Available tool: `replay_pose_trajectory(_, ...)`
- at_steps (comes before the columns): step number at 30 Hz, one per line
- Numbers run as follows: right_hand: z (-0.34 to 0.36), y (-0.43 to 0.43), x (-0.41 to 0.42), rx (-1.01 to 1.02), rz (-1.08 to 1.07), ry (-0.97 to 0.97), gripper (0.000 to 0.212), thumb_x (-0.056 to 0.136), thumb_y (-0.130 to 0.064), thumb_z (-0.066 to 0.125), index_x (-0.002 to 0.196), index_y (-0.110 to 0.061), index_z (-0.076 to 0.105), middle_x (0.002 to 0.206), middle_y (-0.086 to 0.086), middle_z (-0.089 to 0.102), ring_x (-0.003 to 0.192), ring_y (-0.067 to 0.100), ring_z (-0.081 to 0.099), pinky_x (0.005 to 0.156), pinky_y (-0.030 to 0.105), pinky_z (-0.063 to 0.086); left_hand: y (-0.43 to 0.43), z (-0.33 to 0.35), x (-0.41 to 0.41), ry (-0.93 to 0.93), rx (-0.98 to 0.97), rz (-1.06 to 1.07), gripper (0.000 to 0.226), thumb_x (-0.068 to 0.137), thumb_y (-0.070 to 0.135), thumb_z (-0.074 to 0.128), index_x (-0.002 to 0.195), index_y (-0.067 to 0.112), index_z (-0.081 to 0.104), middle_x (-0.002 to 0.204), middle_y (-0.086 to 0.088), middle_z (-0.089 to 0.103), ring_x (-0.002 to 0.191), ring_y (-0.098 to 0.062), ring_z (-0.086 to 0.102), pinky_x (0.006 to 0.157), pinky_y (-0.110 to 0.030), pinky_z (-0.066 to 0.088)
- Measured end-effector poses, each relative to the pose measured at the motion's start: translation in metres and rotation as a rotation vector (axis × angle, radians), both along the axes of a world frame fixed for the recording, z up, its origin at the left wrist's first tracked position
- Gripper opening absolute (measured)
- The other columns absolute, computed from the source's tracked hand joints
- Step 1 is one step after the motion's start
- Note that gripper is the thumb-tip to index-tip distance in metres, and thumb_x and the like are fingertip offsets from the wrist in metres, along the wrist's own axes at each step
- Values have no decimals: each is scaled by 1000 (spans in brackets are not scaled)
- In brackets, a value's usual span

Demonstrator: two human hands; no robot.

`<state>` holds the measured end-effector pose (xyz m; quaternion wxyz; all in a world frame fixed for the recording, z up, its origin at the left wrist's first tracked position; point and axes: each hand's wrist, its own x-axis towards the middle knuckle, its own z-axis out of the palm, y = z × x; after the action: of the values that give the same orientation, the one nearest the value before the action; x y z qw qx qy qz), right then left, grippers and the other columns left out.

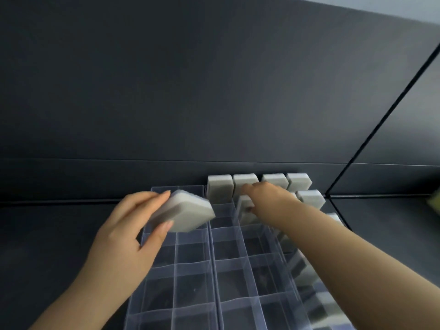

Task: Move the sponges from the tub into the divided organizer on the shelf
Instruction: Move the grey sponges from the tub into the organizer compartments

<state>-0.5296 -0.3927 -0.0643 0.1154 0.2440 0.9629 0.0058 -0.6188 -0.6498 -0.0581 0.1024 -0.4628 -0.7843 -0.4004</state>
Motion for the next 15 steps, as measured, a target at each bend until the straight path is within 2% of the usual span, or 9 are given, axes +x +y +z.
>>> replay_pose_trajectory(2,1,4,2,8,0,32,45,85,-5,55,125,-20,41,115,6,53,100,30,57,68,34,44,13,6,0,11,-5,-18,44,77,20,60,120,11,60,112,8,53,98,4,45,86,3,28)
replay_pose_trajectory(5,2,9,6,4,4,41,43,85,-4,55,125,-19,44,117,5,53,100,30,57,69,34,46,42,8,-3,6,-15,-56,43,79,13,68,121,12,60,110,11,51,97,5,43,88,2,27)
replay_pose_trajectory(9,3,10,10,34,23,55,44,84,-5,55,124,-20,48,120,4,51,106,28,53,71,32,41,79,4,-6,-20,-100,-81,42,83,13,66,125,16,58,112,14,49,93,7,41,84,5,23)
replay_pose_trajectory(13,3,10,13,56,72,124,43,81,-1,54,121,-17,51,118,3,50,108,25,49,75,31,45,101,0,-7,-39,-194,-91,40,87,16,61,127,20,56,116,14,49,78,0,39,77,-1,25)
replay_pose_trajectory(15,2,10,14,42,85,139,44,81,0,54,121,-17,51,119,3,49,110,24,47,78,32,47,107,0,-5,-41,-253,-98,40,89,18,59,128,24,54,120,13,48,77,-3,38,73,-1,26)
